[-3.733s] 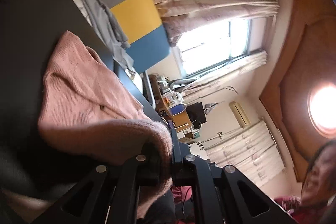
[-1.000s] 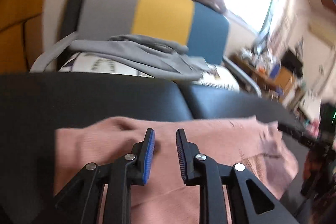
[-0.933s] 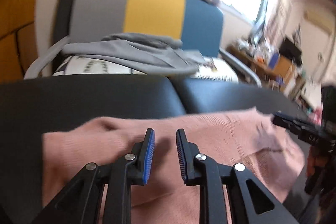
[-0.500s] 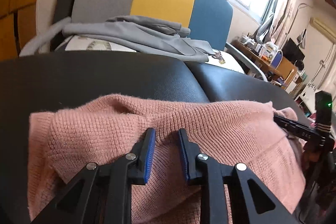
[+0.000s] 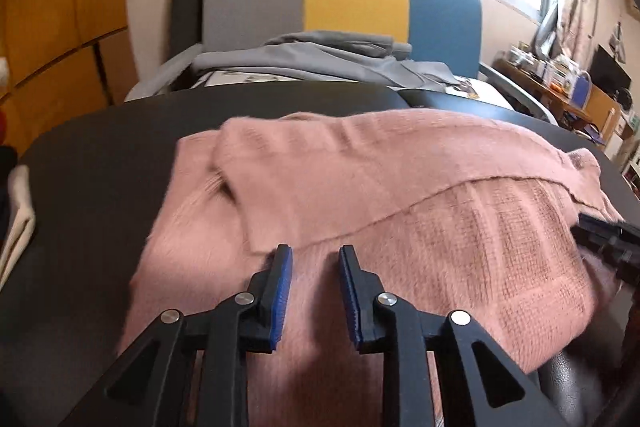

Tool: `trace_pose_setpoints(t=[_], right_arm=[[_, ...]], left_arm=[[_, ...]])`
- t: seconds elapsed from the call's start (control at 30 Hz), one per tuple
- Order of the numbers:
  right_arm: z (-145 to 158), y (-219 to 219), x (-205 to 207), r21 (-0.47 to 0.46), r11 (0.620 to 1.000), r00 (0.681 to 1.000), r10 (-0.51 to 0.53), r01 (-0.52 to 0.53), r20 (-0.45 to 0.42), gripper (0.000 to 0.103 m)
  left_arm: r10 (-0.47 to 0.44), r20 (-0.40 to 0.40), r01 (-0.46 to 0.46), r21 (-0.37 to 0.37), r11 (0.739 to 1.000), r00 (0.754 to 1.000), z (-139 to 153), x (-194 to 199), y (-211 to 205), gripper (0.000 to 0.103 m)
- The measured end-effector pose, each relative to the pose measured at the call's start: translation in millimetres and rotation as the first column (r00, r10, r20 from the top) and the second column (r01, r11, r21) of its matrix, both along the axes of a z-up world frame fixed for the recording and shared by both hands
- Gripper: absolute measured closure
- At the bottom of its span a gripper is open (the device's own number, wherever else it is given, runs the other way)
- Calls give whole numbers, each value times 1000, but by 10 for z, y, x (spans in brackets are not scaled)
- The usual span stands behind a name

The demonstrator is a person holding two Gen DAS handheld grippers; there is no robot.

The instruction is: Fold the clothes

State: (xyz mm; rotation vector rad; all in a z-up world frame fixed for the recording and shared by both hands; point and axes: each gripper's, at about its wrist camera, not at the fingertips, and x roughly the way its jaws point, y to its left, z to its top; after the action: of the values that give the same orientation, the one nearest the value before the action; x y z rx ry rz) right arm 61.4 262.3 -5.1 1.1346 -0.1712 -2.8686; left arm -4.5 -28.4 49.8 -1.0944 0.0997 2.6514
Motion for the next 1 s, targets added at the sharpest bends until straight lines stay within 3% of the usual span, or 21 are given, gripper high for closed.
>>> trace_pose_setpoints(t=[0.2,0.33,0.43,0.53,0.7,0.9,1.0], right_arm=[[-27,99,134,62,997,997,-52,48,52,64],[7,232,266,81,995,996,-69,64,59,64],[120,380,413,22,996,996,-85,85,1,64],[172,588,443,39,987,988,-153,154,-23,62],[-46,883,412,61,976,975,-214,211,53,62],[-35,897,470,157,946,956,-292,284,29,62],[-70,910,463,145,947,955,-294,287,29,60]], left_arm=[[12,-13,-13,-58,998,1000,-71,66,10,75],[13,-17,-14,-50,999,1000,-101,86,-21,75],[13,-14,-13,-35,999,1000,-114,80,-49,75],[13,-17,-14,-44,999,1000,-123,77,-40,75],[13,-18,-14,-47,999,1000,-133,83,-39,75],[13,-22,-15,-66,998,1000,-139,88,-15,75],[13,-19,-14,-56,998,1000,-130,88,-37,75]])
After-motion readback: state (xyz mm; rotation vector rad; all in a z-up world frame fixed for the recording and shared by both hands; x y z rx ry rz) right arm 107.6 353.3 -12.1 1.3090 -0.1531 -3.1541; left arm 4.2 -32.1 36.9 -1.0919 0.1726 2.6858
